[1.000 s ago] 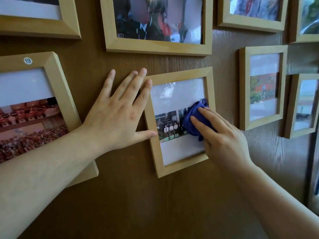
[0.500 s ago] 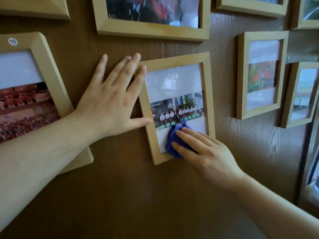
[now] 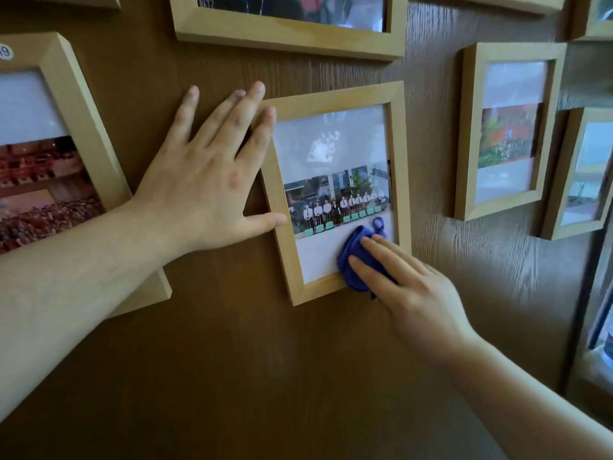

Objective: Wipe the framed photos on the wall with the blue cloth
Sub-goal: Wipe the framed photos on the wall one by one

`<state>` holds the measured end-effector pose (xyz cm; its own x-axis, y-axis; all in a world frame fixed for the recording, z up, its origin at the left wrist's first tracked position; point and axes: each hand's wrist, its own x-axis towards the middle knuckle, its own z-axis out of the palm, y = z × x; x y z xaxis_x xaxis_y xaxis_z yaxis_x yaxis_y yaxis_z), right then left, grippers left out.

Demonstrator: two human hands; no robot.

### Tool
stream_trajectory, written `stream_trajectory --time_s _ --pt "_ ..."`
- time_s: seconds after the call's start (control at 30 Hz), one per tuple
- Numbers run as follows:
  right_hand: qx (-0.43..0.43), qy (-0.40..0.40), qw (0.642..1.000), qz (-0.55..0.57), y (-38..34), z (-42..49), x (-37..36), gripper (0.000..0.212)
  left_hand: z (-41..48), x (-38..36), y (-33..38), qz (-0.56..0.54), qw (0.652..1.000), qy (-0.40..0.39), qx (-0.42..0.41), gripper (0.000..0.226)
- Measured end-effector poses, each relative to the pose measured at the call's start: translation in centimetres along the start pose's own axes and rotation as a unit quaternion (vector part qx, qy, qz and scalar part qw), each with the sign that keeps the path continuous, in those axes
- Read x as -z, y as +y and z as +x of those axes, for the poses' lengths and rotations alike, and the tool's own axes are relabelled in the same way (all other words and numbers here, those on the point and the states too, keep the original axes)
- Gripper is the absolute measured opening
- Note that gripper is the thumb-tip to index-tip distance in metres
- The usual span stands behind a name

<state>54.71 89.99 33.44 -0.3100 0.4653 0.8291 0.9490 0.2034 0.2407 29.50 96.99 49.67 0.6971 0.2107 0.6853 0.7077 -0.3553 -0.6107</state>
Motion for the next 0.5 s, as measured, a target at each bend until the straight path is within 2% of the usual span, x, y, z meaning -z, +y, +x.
stream_trajectory --time_s 0.27,0.5 --pt "0.013 0.01 0.998 0.061 -3.8 1.7 -0.6 0.041 0.6 0.4 -0.3 0.0 1.0 -0.005 0.004 0.116" --pt "0.071 -0.003 0.997 0.04 -4.4 2.6 0.0 0.04 0.6 0.3 -0.2 0.002 1.0 -0.005 0.002 0.117"
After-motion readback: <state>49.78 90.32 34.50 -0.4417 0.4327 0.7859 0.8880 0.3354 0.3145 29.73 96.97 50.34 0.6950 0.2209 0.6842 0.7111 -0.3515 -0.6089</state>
